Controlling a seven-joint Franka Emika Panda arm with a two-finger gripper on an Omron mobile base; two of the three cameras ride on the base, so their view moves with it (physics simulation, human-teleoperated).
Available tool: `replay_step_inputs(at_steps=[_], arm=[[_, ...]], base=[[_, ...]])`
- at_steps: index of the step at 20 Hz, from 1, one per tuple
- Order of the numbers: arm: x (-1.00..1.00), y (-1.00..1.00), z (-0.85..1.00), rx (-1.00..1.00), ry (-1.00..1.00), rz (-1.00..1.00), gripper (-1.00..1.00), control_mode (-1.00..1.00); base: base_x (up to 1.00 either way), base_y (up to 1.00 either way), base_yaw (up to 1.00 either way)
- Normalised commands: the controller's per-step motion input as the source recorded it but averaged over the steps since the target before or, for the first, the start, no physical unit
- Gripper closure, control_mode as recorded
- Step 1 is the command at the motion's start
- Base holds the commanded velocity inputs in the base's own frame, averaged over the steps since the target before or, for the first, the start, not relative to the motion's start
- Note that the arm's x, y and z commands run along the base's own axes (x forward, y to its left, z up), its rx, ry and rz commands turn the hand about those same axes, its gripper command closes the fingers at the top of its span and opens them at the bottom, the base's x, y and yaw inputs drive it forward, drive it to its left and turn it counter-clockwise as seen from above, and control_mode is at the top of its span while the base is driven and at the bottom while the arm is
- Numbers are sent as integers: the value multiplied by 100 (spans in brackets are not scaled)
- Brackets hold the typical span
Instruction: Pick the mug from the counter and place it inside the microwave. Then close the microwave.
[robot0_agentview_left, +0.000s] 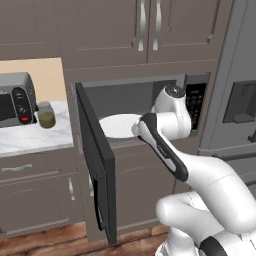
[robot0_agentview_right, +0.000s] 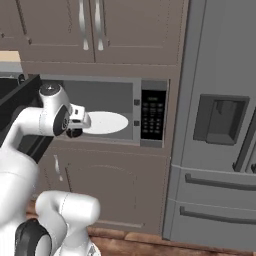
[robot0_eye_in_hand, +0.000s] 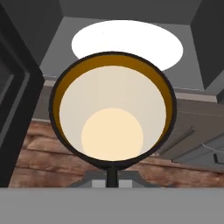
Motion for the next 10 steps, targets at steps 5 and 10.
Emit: replay_step_inputs(at_steps=[5,10], arm=[[25,5,0,0,-11,0,100,-100],[46,0,0,0,-7,0,100,-100]], base=[[0,0,0],[0,0,0]])
